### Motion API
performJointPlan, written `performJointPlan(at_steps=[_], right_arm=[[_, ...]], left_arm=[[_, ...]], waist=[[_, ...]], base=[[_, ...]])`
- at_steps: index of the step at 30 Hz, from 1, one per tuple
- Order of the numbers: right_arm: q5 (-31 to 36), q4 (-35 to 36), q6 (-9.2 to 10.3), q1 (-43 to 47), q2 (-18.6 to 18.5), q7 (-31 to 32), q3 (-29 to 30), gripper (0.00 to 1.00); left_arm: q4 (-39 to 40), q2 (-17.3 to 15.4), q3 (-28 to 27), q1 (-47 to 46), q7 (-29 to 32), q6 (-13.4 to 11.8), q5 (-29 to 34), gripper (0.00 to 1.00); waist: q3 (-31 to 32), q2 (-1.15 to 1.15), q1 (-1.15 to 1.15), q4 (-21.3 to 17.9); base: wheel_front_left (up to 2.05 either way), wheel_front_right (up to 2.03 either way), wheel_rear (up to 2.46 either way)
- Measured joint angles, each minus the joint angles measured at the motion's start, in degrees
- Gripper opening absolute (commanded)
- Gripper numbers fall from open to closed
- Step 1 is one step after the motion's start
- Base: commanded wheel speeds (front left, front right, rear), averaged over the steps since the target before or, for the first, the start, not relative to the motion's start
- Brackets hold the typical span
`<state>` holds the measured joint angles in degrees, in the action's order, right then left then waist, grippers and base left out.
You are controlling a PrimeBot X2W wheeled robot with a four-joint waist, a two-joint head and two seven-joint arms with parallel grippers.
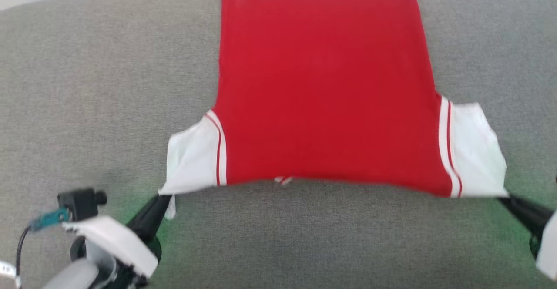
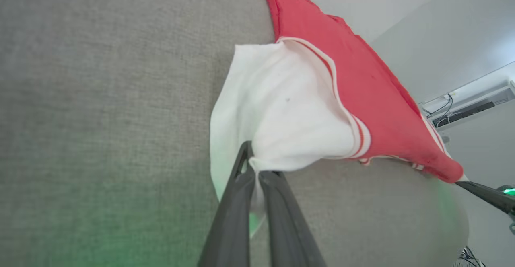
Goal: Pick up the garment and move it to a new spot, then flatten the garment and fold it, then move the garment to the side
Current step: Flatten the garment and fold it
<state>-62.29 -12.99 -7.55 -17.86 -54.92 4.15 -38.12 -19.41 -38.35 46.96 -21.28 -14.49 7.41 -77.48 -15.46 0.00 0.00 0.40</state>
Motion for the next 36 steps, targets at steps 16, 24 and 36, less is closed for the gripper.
performJointPlan(at_steps=[16,24,36], right_arm=[[-1.0,11.3,0.0,21.6,0.1,4.0,17.5,0.0],[5.7,6.6,0.05,18.6,8.5,10.5,18.3,0.0],[12.0,6.5,-0.13,18.2,11.3,11.9,22.3,1.0]], left_arm=[[14.7,-1.9,-9.1,17.0,-0.5,-2.4,3.9,0.0],[8.5,3.6,-6.9,14.5,-0.1,-1.4,4.4,0.0],[3.9,7.0,-5.3,12.1,-0.2,-0.3,7.3,0.0]], waist=[[0.7,0.0,0.0,1.4],[1.0,0.0,0.0,1.9],[0.0,0.0,0.0,3.7]], base=[[0.0,0.0,0.0],[0.0,0.0,0.0],[0.0,0.0,0.0]])
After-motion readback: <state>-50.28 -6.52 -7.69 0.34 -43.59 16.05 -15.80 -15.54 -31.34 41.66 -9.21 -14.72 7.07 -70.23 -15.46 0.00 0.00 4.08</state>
